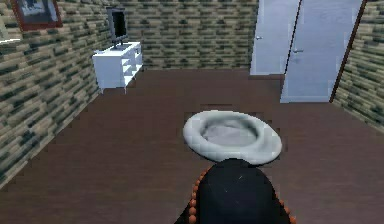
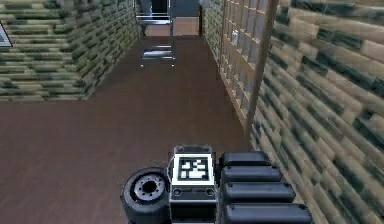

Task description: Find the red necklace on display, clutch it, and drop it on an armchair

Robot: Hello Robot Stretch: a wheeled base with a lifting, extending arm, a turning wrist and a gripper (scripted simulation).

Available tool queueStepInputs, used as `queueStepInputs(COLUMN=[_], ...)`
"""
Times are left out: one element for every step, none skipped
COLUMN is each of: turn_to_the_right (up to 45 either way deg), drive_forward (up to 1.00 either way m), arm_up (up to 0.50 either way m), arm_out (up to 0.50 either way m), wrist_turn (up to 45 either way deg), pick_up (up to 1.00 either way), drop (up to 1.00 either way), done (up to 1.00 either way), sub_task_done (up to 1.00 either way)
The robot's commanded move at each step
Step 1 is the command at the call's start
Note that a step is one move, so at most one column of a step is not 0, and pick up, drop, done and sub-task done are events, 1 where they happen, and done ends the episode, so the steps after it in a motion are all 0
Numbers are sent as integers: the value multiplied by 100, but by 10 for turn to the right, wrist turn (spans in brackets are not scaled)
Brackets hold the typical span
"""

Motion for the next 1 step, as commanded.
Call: queueStepInputs(turn_to_the_right=[-240], drive_forward=[0], arm_up=[0], arm_out=[0], wrist_turn=[0], pick_up=[0], drop=[0], done=[0], sub_task_done=[0])
